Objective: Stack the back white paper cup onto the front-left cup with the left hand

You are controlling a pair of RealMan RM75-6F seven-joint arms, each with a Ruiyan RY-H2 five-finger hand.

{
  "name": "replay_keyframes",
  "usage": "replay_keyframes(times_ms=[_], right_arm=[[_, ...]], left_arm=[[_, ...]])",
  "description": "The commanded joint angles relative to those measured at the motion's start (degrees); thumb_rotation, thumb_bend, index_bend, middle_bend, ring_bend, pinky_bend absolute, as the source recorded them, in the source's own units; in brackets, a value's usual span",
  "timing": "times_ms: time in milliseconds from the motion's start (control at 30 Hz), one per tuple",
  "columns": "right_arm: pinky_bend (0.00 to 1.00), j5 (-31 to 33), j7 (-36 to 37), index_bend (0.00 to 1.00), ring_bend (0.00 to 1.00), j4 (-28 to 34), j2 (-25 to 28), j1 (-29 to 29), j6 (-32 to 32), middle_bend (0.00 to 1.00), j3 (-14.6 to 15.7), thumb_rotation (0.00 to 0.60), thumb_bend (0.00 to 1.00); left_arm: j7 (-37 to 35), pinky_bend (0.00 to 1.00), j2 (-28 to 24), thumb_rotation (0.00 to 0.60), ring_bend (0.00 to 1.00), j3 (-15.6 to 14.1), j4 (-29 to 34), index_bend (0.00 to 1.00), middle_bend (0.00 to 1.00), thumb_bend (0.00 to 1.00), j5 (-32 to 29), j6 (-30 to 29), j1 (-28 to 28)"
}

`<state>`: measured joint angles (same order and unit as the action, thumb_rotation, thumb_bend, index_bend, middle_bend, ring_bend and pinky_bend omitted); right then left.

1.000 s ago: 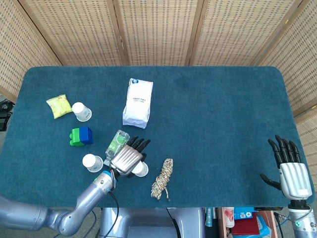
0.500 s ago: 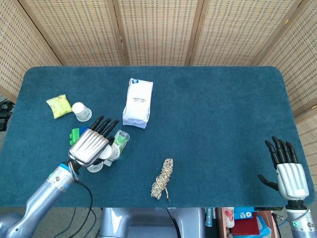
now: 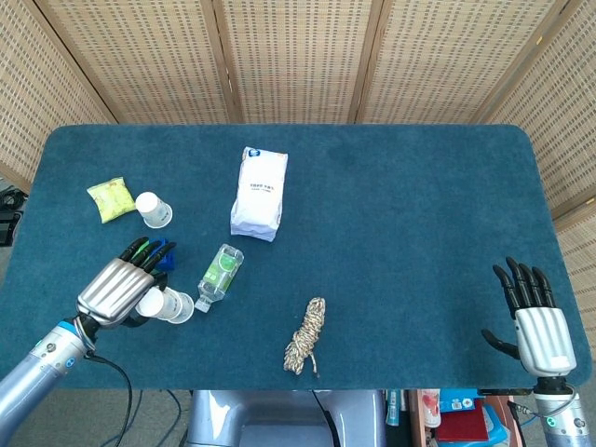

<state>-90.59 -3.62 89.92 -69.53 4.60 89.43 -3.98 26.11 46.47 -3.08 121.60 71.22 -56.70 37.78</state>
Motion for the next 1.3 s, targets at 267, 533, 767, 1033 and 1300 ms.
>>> replay_keyframes(times_ms=[267, 533, 767, 1033, 1300], right_arm=[[0.0, -0.1, -0.1, 0.0, 0.0, -0.1, -0.1, 0.0, 0.0, 0.0, 0.0, 0.6, 0.04], [0.0, -0.1, -0.3, 0.0, 0.0, -0.1, -0.1, 0.0, 0.1, 0.0, 0.0, 0.6, 0.04], [0.0, -0.5, 0.4, 0.0, 0.0, 0.1, 0.0, -0.1, 0.5, 0.0, 0.1, 0.6, 0.04], [0.0, -0.6, 0.8, 0.0, 0.0, -0.2, -0.1, 0.0, 0.5, 0.0, 0.1, 0.6, 0.04], [0.0, -0.6, 0.8, 0.0, 0.0, -0.2, -0.1, -0.1, 0.6, 0.0, 0.0, 0.6, 0.04]], left_arm=[[-1.8, 0.0, 3.7, 0.6, 0.0, 0.2, -5.6, 0.52, 0.0, 0.21, -0.3, 1.3, -1.4], [-0.8, 0.0, 7.6, 0.6, 0.0, 0.7, -8.8, 0.52, 0.0, 0.21, -1.5, 2.4, -1.1], [2.5, 0.0, 10.8, 0.6, 0.0, 1.1, -10.9, 0.43, 0.0, 0.21, -3.0, 1.0, -1.4], [2.6, 0.0, 12.3, 0.6, 0.0, 1.8, -11.7, 0.37, 0.0, 0.21, -3.2, -0.6, -2.2], [0.2, 0.0, 11.1, 0.6, 0.0, 2.8, -10.9, 0.22, 0.0, 0.21, -2.1, -1.7, -2.8]])
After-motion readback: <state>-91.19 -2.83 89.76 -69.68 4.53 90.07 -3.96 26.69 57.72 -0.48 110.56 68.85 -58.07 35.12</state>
